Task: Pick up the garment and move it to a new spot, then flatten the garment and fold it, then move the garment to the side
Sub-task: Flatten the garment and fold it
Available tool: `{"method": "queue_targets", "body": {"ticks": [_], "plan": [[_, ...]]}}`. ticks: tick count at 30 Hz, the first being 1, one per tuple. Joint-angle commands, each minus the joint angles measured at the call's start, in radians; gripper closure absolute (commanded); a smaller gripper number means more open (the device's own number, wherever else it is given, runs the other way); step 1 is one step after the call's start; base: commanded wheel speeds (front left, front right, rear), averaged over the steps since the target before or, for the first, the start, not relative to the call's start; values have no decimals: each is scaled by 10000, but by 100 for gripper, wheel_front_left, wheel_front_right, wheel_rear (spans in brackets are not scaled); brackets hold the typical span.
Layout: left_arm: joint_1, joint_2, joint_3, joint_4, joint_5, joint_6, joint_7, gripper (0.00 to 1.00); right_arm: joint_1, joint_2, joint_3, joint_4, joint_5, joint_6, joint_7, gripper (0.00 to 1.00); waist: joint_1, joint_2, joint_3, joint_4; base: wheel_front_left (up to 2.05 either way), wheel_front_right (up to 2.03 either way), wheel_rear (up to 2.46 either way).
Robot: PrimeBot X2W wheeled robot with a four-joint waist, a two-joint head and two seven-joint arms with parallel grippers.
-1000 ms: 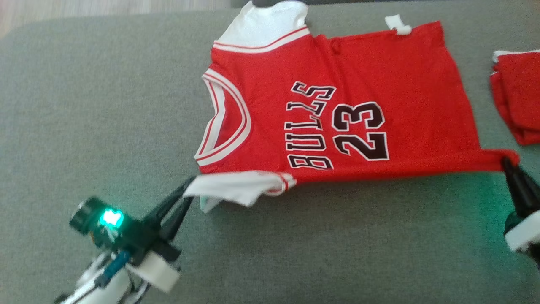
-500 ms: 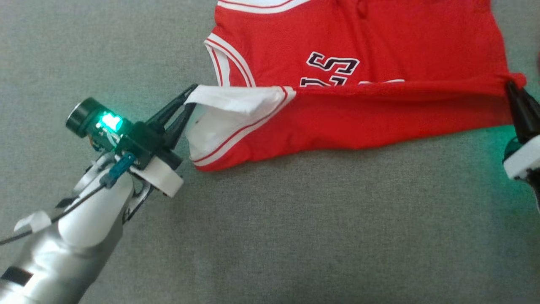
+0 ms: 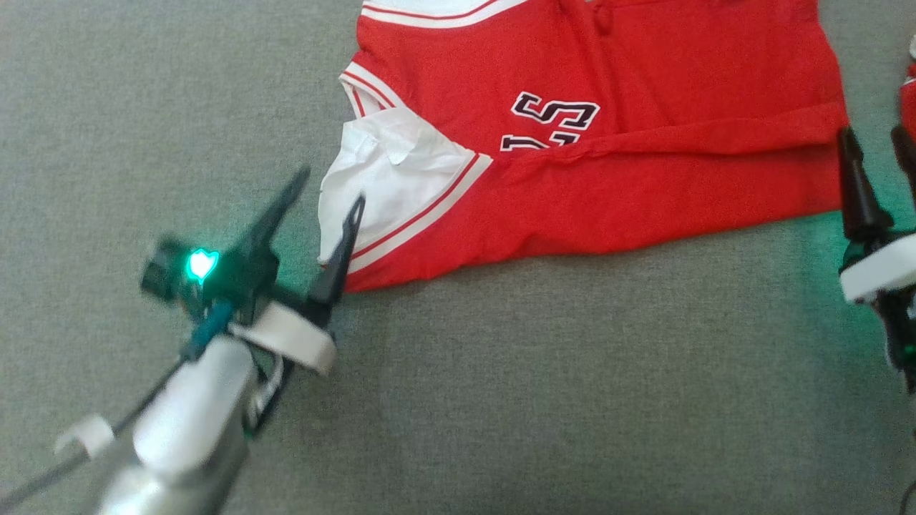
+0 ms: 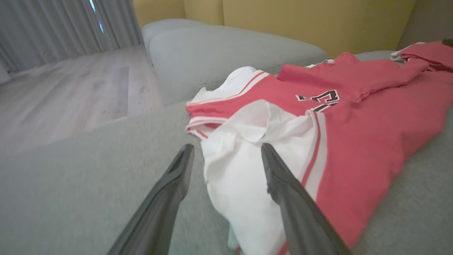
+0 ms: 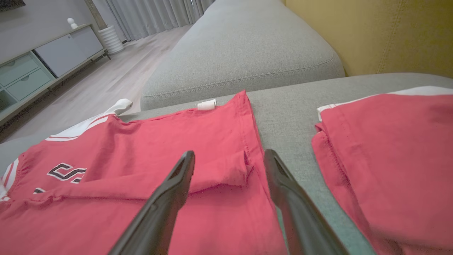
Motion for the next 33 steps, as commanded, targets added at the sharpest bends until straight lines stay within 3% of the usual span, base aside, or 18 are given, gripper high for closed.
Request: {"method": "queue_targets", "body": {"ticks": [1, 8, 12, 16, 17, 19, 27, 28, 29, 30, 33], "plan": [[194, 123, 519, -255, -250, 95, -91, 0, 307, -70, 84, -246, 73, 67, -158, 0, 1, 0, -61, -33, 0, 0, 0], [1492, -528, 1175, 294, -1534, 255, -11, 0, 706, 80, 218, -151, 271, 67, -455, 0, 1, 0, -97, -209, 0, 0, 0], [1546, -664, 1121, 763, -1843, 73, 342, 0, 606, 125, 358, 1, 307, 67, -494, 0, 1, 0, -146, -348, 0, 0, 0], [1751, -819, 882, 973, -2287, -408, 954, 2, 466, 207, 508, 383, 186, 67, -354, 0, 1, 0, -334, -410, 0, 0, 0], [1811, -836, 807, 952, -2390, -513, 1093, 31, 390, 257, 535, 523, 123, 67, -327, 0, 1, 0, -392, -405, 0, 0, 0], [1879, -809, 689, 778, -2515, -685, 1115, 100, 198, 391, 550, 925, 3, 67, -182, 0, 1, 0, -495, -379, 0, 0, 0], [1785, -426, 567, 346, -2162, -602, 704, 100, -685, 686, 523, 2785, -649, 67, 278, 0, 1, 0, -664, -157, 0, 0, 0], [1778, -398, 568, 348, -2150, -590, 686, 100, -756, 699, 580, 2944, -712, 67, 320, 6, 1, 0, -678, -151, 0, 0, 0], [1774, -376, 568, 350, -2131, -568, 663, 100, -817, 715, 639, 3062, -738, 67, 327, 66, 1, 0, -695, -151, 0, 0, 0], [1776, -363, 566, 353, -2125, -554, 646, 100, -862, 721, 684, 3157, -740, 67, 297, 100, 1, 0, -720, -147, 0, 0, 0], [1863, -322, 569, 336, -2153, -529, 600, 100, -826, 631, 835, 3296, -773, 67, 19, 100, 1, 0, -859, -147, 0, 0, 0]]}}
